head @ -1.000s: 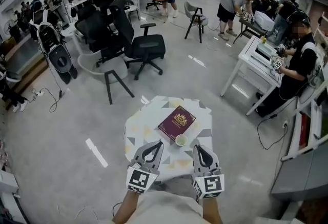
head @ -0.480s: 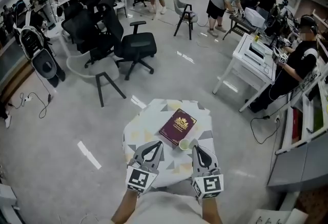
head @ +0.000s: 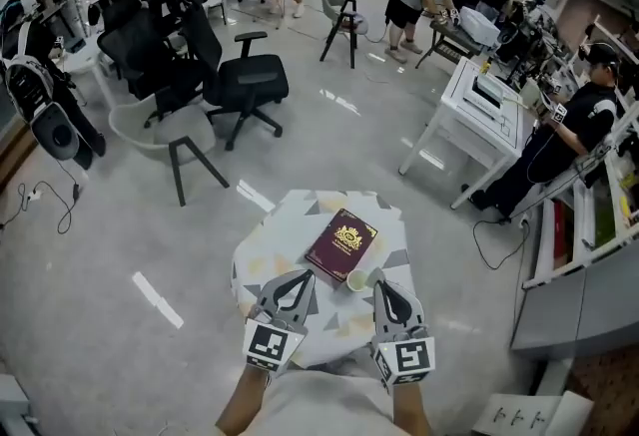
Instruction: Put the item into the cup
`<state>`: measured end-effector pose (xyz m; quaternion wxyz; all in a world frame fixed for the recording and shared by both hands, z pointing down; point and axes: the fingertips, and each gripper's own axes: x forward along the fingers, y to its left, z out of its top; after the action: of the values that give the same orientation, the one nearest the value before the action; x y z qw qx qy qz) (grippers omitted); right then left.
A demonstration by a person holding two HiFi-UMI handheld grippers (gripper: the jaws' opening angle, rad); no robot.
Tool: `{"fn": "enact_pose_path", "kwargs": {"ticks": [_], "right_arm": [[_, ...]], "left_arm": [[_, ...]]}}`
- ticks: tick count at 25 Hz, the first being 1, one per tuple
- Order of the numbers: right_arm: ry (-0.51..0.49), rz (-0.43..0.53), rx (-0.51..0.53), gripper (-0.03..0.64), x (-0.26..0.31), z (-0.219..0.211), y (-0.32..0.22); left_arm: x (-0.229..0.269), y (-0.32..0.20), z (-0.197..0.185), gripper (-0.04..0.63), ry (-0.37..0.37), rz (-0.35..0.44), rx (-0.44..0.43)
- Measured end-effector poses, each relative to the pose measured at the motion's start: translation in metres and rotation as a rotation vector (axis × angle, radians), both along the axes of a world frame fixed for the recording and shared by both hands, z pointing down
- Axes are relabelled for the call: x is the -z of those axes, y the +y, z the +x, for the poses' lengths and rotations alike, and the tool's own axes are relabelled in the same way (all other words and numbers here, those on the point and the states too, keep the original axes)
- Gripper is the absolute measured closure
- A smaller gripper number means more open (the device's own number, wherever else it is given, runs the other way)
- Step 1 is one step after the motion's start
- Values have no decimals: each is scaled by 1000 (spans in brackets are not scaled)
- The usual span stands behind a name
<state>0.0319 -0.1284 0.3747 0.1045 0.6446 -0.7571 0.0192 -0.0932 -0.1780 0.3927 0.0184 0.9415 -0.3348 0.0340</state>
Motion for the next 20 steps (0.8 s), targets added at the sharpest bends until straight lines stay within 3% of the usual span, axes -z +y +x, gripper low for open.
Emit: {"fn": "enact_pose_path", "kwargs": {"ticks": [8,20], "right_arm": [[8,-5,16,611,-5,-9,-19],[-38,16,134,611,-9,-20,-58]], "left_arm": [[-1,-18,-12,581,12,11,24],[5,-39,-30,581,-1,34,152]]}}
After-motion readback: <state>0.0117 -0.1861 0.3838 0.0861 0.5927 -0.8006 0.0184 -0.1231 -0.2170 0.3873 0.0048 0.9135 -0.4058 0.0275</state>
